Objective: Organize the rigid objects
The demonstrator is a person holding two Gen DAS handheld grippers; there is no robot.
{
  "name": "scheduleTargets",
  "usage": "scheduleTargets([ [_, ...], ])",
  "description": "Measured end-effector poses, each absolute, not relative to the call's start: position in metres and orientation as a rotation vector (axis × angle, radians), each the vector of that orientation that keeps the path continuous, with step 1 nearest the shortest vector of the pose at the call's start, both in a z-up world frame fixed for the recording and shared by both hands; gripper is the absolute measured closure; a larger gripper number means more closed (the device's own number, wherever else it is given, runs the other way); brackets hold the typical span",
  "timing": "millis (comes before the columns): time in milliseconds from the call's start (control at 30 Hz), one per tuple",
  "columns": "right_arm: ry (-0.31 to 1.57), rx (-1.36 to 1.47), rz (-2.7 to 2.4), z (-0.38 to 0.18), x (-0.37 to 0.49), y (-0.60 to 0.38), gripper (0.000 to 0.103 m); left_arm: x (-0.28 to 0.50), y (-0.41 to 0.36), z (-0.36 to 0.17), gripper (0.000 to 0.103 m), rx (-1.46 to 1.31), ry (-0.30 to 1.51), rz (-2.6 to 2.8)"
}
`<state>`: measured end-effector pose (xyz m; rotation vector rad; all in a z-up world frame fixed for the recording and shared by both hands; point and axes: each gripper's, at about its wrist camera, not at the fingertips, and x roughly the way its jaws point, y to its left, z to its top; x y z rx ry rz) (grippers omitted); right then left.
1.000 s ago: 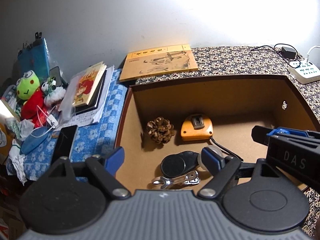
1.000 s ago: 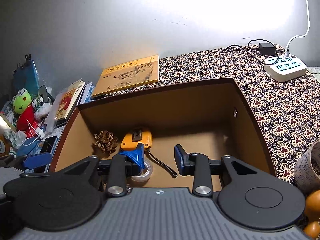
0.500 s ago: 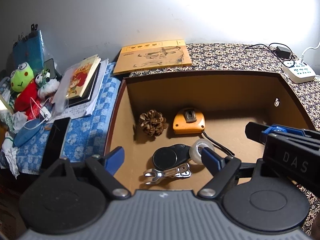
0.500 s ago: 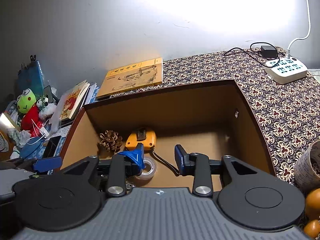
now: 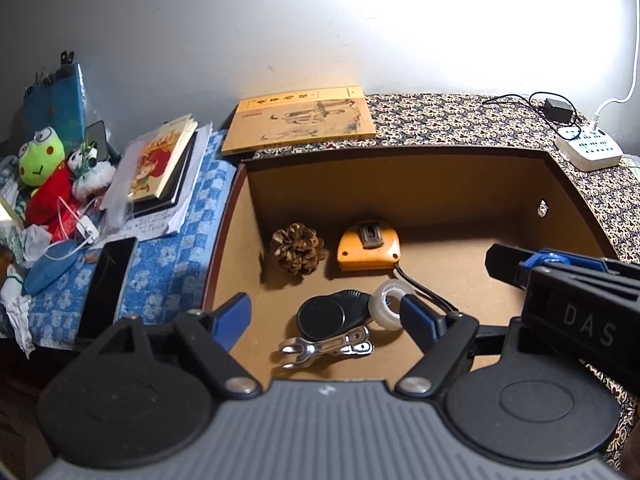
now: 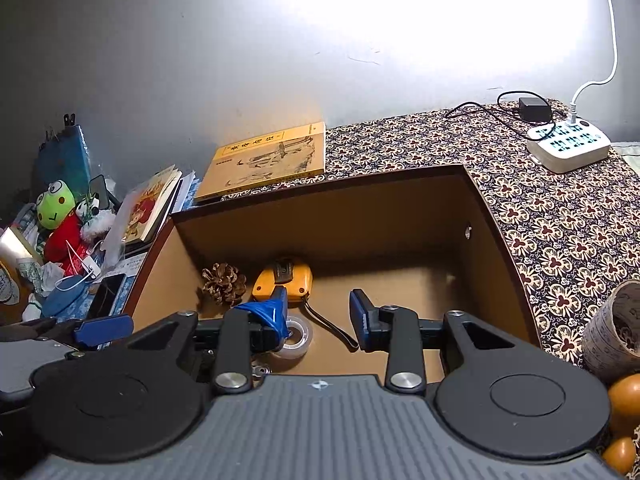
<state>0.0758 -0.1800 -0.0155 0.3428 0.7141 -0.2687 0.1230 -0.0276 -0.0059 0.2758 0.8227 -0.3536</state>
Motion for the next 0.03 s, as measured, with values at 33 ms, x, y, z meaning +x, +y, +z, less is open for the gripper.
scheduleTargets([
  [33, 0.711, 0.343, -0.268, -0.0149, 0.0751, -0.1799, 0.086, 0.123, -0.0269, -0.0051, 0.021, 0.273, 0.821, -0.345],
])
